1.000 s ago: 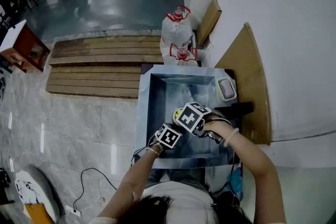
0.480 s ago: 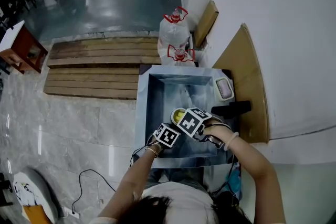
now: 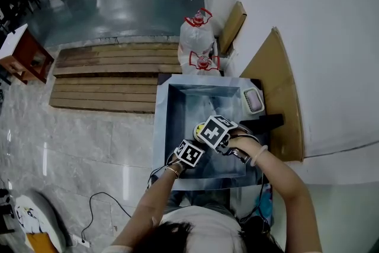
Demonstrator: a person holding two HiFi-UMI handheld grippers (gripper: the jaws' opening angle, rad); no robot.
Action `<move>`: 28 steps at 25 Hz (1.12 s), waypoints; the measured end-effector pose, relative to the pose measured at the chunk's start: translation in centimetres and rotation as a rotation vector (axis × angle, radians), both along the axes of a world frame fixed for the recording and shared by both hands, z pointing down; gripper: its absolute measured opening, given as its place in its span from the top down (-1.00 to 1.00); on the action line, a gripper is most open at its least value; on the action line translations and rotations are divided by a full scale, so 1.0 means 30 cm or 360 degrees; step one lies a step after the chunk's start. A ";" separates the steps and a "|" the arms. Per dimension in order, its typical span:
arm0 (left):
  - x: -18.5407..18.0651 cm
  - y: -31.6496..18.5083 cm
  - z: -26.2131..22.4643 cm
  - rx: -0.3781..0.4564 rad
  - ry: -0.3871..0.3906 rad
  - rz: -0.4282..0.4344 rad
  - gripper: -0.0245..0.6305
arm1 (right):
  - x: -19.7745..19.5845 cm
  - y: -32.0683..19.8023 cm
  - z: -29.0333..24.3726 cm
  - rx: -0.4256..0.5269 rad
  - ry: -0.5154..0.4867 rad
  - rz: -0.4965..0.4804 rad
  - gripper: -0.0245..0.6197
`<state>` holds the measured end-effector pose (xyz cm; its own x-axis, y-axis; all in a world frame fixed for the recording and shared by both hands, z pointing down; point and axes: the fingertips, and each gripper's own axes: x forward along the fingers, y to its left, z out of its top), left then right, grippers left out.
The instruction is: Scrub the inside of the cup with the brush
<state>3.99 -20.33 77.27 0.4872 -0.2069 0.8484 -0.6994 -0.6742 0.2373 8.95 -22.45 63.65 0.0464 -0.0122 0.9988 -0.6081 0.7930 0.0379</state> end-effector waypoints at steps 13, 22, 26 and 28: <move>0.001 0.000 0.002 -0.0004 0.0001 0.0000 0.71 | 0.052 0.028 0.045 -0.0023 0.0162 -0.0065 0.75; 0.003 0.004 0.001 -0.0007 0.0004 0.0006 0.71 | 0.000 0.049 0.014 -0.0118 -0.0014 0.0007 0.75; 0.003 0.005 0.000 -0.0007 0.0001 0.0013 0.71 | -0.007 0.016 -0.005 -0.0090 -0.0067 0.0069 0.75; 0.004 0.008 0.000 -0.0006 -0.0002 0.0016 0.72 | -0.003 -0.004 -0.005 -0.0073 -0.0075 0.0092 0.75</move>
